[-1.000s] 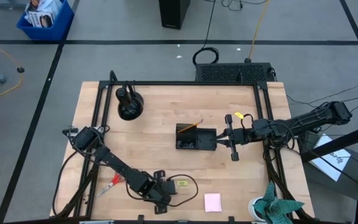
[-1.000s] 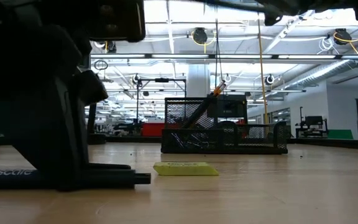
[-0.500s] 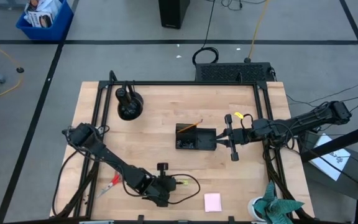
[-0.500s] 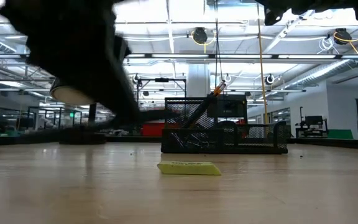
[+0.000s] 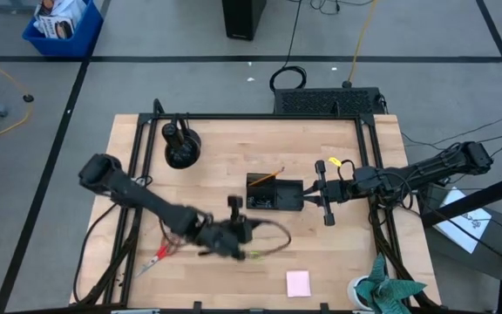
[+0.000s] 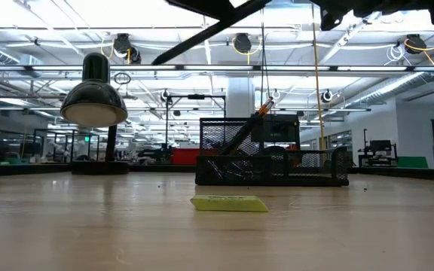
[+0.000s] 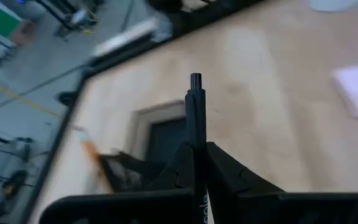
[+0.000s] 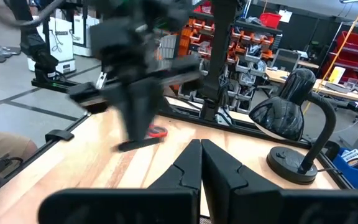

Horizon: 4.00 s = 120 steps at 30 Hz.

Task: Pick and place office supplies into organizer
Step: Put the black pen into the black desk organizer

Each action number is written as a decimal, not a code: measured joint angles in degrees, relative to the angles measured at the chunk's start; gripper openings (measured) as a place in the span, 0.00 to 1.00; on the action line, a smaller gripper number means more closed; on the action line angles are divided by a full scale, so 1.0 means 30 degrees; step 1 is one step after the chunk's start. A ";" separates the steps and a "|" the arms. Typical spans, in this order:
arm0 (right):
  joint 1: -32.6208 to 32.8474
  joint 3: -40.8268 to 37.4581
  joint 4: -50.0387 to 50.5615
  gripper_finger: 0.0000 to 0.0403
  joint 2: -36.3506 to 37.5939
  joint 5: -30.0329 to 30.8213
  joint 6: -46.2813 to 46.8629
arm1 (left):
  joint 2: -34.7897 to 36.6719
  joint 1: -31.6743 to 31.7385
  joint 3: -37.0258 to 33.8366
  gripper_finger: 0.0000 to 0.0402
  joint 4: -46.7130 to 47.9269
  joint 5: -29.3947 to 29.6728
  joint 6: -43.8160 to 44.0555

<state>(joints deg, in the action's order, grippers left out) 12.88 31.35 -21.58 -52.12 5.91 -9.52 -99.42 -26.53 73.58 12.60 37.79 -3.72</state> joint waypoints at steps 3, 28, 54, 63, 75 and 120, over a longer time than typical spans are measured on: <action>-0.0007 0.0000 0.0032 0.00 0.0000 -0.0007 0.0077 | 0.0939 0.1744 -0.0270 0.01 -0.0753 -0.1368 -0.1156; -0.0007 0.0000 -0.0257 0.00 0.0015 -0.0002 -0.0771 | 0.0187 1.0133 -0.7912 0.00 -1.6614 -1.4388 -0.1803; -0.0021 0.0000 0.3672 0.02 0.0013 0.2105 0.1304 | 0.1279 0.6278 -0.7821 0.00 -1.2476 -1.0197 -0.1889; 0.0022 0.1230 0.7070 0.23 -0.1532 0.3095 0.6170 | 0.3236 0.2803 -0.7825 0.00 -0.6121 -0.6700 0.1509; -0.1063 0.5714 1.4102 0.37 -0.8159 0.5167 0.9857 | 0.3553 0.0111 -0.7861 0.03 -0.3089 -0.5549 0.3015; -0.1806 0.6346 1.3268 0.44 -1.4701 0.6492 1.2363 | 0.3542 -0.0450 -0.7861 0.09 -0.3599 -0.5564 0.2963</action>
<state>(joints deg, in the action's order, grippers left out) 7.46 50.39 18.22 -96.22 25.39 27.57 -88.79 -27.88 50.00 1.80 21.10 5.17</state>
